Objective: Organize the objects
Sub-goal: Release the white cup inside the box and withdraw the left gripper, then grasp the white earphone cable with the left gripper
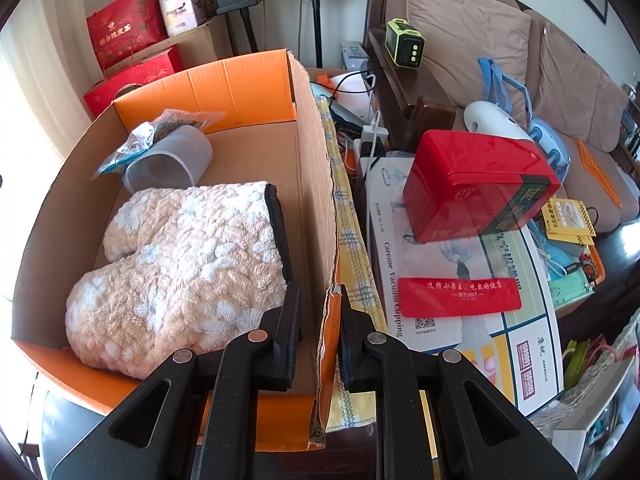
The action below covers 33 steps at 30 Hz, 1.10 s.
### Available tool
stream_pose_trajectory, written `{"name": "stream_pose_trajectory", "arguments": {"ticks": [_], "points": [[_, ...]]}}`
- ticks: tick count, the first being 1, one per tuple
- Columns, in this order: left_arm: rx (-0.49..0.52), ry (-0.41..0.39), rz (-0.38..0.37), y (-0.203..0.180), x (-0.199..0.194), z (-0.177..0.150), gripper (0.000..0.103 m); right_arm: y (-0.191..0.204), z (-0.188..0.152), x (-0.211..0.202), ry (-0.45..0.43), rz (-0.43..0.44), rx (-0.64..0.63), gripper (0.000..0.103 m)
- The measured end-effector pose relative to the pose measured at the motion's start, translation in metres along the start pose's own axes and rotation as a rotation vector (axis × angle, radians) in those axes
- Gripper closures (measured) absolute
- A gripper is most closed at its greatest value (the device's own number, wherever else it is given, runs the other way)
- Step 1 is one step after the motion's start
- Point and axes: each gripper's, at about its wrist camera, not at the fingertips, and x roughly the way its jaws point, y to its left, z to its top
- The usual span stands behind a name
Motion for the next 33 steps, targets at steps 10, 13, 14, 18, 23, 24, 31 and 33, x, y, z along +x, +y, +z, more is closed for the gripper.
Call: {"name": "stream_pose_trajectory", "arguments": {"ticks": [10, 13, 14, 18, 23, 24, 31, 33], "points": [[-0.052, 0.061, 0.044, 0.048, -0.015, -0.038, 0.013, 0.002, 0.000, -0.001, -0.001, -0.006, -0.009, 0.087], [-0.038, 0.106, 0.040, 0.048, -0.010, -0.051, 0.013, 0.003, 0.001, -0.001, -0.004, -0.008, -0.013, 0.087], [-0.037, 0.119, 0.035, 0.047, -0.008, -0.055, 0.013, 0.003, 0.001, -0.001, -0.006, -0.009, -0.016, 0.087], [-0.066, 0.176, -0.004, 0.043, 0.007, -0.069, 0.013, 0.004, 0.001, -0.001, -0.007, -0.009, -0.017, 0.087], [-0.079, 0.209, -0.032, 0.036, 0.020, -0.079, 0.013, 0.004, 0.002, -0.001, -0.008, -0.009, -0.018, 0.087], [-0.085, 0.212, -0.037, 0.036, 0.021, -0.079, 0.013, 0.004, 0.002, -0.001, -0.008, -0.009, -0.018, 0.087], [-0.151, 0.127, -0.066, 0.051, -0.013, -0.055, 0.013, 0.004, 0.001, 0.001, -0.007, -0.015, -0.030, 0.087], [-0.171, 0.083, -0.071, 0.060, -0.033, -0.044, 0.013, 0.004, 0.001, 0.001, -0.008, -0.015, -0.031, 0.087]]}}
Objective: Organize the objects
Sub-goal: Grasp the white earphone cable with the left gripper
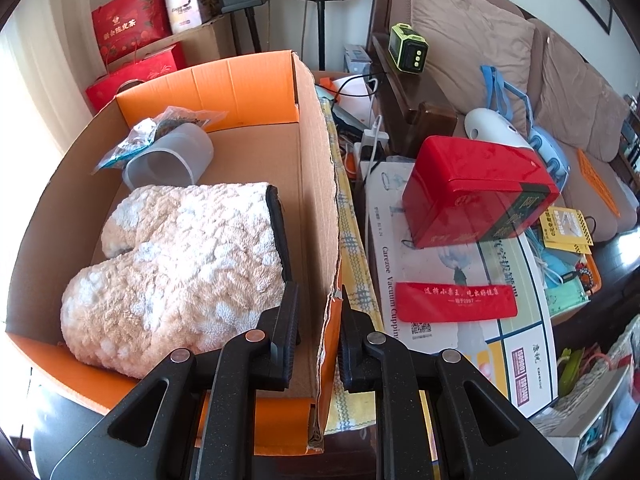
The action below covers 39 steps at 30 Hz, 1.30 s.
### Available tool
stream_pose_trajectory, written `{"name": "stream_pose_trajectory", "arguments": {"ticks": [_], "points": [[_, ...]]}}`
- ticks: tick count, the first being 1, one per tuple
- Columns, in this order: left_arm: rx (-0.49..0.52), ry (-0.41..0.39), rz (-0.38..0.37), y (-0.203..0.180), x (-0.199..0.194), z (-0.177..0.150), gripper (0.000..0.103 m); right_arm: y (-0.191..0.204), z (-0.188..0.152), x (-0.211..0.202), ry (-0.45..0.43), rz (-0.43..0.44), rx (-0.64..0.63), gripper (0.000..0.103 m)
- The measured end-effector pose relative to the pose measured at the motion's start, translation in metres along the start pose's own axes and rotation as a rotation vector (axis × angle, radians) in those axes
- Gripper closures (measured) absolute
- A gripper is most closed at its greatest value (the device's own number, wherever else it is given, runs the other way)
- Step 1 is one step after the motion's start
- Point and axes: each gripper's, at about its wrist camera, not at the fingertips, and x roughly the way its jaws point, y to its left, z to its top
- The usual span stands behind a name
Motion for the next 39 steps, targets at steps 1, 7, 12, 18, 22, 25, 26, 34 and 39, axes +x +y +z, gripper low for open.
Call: {"name": "stream_pose_trajectory", "arguments": {"ticks": [1, 7, 12, 18, 22, 25, 26, 34, 39], "points": [[-0.006, -0.020, -0.002, 0.002, -0.011, 0.004, 0.013, 0.000, 0.000, 0.000, 0.000, 0.000, 0.001, 0.087], [0.002, -0.057, 0.077, 0.018, -0.052, 0.017, 0.013, 0.000, 0.001, 0.001, -0.001, 0.002, 0.002, 0.087], [0.019, -0.042, 0.190, 0.028, -0.052, 0.004, 0.010, 0.000, 0.001, 0.001, -0.001, 0.002, 0.002, 0.087], [-0.015, 0.019, 0.172, 0.031, -0.006, -0.015, 0.010, 0.000, 0.000, 0.001, 0.001, -0.001, -0.002, 0.087], [-0.006, 0.006, 0.110, 0.022, 0.022, -0.016, 0.010, -0.001, -0.001, 0.000, 0.002, -0.003, -0.004, 0.087], [0.065, 0.010, 0.118, 0.008, 0.046, -0.011, 0.010, -0.001, -0.001, 0.000, 0.004, -0.003, -0.002, 0.087], [0.084, 0.017, 0.124, 0.004, 0.054, -0.010, 0.010, -0.001, -0.001, 0.000, 0.005, -0.003, -0.002, 0.087], [0.159, 0.074, 0.163, -0.009, 0.095, -0.009, 0.012, -0.002, -0.001, 0.000, 0.006, 0.001, 0.003, 0.087], [0.173, 0.095, 0.160, -0.010, 0.103, -0.011, 0.058, -0.001, -0.002, 0.000, 0.005, 0.001, 0.002, 0.087]]}}
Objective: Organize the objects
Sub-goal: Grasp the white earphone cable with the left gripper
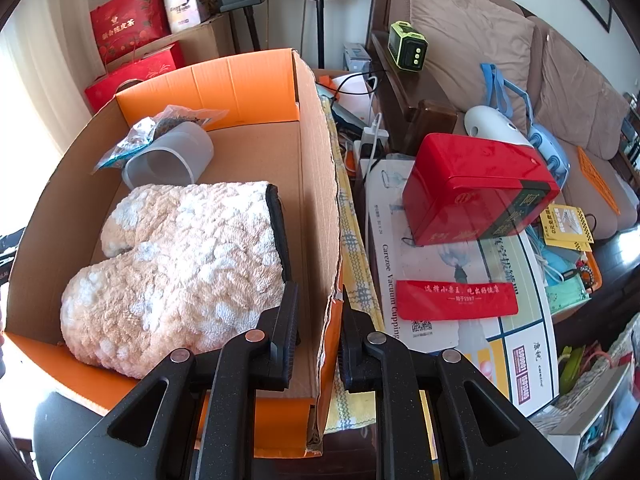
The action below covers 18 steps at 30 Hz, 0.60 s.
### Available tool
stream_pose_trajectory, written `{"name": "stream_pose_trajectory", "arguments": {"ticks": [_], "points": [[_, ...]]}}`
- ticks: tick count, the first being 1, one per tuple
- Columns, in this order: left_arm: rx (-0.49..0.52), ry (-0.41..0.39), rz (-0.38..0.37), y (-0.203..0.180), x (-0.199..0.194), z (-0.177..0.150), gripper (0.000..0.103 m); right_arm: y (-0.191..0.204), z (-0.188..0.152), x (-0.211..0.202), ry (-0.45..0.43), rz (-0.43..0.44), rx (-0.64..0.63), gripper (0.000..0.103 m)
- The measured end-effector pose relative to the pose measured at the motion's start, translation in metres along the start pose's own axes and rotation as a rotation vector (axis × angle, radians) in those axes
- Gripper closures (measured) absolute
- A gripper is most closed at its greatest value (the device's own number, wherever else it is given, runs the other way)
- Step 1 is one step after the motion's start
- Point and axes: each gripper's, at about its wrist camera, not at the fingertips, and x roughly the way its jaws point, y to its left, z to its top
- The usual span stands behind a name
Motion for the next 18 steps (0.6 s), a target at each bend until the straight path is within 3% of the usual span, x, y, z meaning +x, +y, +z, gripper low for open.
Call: {"name": "stream_pose_trajectory", "arguments": {"ticks": [1, 3, 7, 18], "points": [[-0.003, 0.006, -0.013, 0.000, 0.001, 0.000, 0.063, 0.000, 0.000, 0.000, 0.000, -0.001, 0.000, 0.087], [-0.004, 0.009, -0.028, -0.001, 0.001, 0.000, 0.084, 0.000, 0.000, 0.000, 0.000, 0.000, 0.001, 0.087], [0.009, -0.017, -0.029, -0.004, -0.009, 0.000, 0.098, 0.000, 0.000, 0.000, 0.000, 0.000, 0.001, 0.087], [-0.036, -0.213, -0.086, -0.006, -0.089, 0.017, 0.099, 0.000, 0.000, 0.000, 0.000, 0.002, 0.005, 0.087]]}}
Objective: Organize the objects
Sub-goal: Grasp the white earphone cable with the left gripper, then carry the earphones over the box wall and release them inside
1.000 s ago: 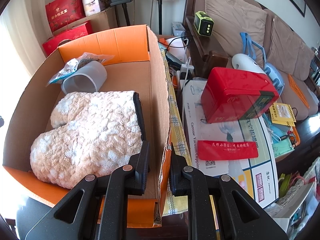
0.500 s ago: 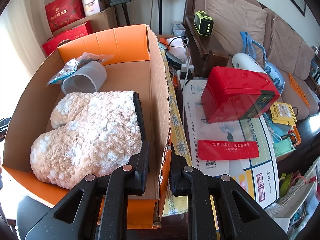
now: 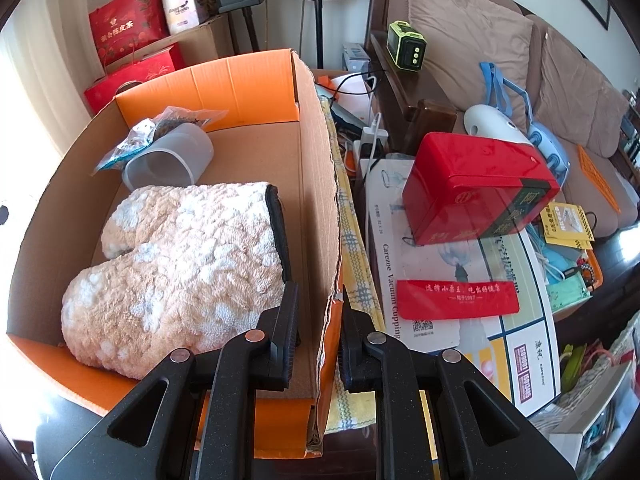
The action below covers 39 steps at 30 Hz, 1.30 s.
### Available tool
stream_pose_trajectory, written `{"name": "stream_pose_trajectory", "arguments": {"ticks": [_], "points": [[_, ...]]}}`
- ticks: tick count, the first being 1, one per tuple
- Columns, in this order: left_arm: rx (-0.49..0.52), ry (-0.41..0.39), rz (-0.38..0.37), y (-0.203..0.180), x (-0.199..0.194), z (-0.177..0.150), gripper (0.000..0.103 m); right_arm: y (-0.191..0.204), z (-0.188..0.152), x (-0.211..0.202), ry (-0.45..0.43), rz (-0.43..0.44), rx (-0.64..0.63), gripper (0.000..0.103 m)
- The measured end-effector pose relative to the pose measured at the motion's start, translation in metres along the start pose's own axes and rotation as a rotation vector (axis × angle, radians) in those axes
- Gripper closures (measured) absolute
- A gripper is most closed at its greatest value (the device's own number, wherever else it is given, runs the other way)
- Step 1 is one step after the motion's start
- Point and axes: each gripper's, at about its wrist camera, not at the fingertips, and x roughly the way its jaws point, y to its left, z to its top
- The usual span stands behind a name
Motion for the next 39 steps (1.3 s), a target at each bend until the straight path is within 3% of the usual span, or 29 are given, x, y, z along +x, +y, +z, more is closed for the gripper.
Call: {"name": "stream_pose_trajectory", "arguments": {"ticks": [9, 23, 34, 39], "points": [[0.020, -0.093, -0.112, -0.033, -0.042, 0.025, 0.099, 0.000, 0.000, 0.000, 0.000, 0.000, 0.000, 0.087], [0.082, -0.040, -0.244, -0.105, -0.015, 0.017, 0.099, -0.001, 0.000, 0.000, 0.000, 0.002, 0.001, 0.087], [0.105, 0.031, -0.181, -0.121, 0.022, 0.007, 0.098, -0.001, 0.000, 0.000, 0.000, 0.002, 0.001, 0.087], [0.055, 0.051, -0.176, -0.110, 0.026, 0.006, 0.068, -0.001, 0.000, 0.000, 0.000, 0.003, 0.003, 0.087]]}}
